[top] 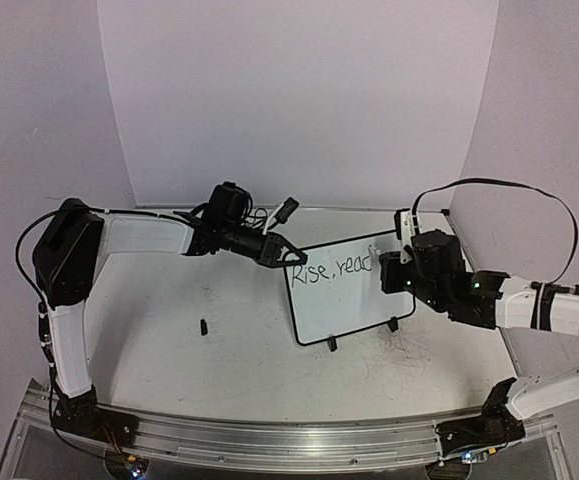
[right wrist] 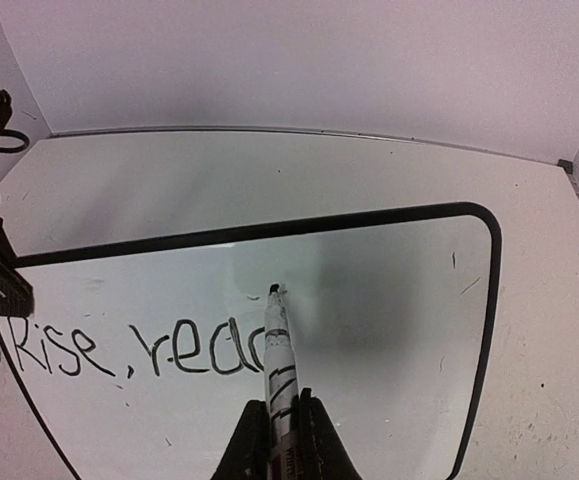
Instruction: Write a sentence on the whiteboard
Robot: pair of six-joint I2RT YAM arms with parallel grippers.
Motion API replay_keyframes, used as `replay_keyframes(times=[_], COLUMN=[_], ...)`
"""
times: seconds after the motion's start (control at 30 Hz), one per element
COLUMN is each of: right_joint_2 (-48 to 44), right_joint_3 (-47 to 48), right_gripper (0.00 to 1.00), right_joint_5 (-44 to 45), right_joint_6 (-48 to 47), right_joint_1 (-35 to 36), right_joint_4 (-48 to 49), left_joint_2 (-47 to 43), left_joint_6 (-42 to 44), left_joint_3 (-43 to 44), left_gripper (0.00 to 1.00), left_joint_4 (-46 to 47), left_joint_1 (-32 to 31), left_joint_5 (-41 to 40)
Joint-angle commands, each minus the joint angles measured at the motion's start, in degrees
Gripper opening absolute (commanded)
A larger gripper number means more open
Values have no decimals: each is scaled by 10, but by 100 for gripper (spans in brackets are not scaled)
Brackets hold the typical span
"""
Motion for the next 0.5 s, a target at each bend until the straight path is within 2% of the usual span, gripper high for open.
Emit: replay_keyframes(times=[0.0,0.47], right_joint_2=[16,23], right_joint_3=[30,8], right_gripper=[0,0], right_joint_5=[21,-9], right_joint_6=[-14,8], right_joint_1=[-10,-18], right_joint_4=[21,-16], left_joint_2=[-24,-23], left_joint_6=[8,8], left_joint_3=[-2,0], left_gripper=[0,0], left_joint_4=[-17,-18], left_joint_1=[-10,-11], left_joint_5=[9,12])
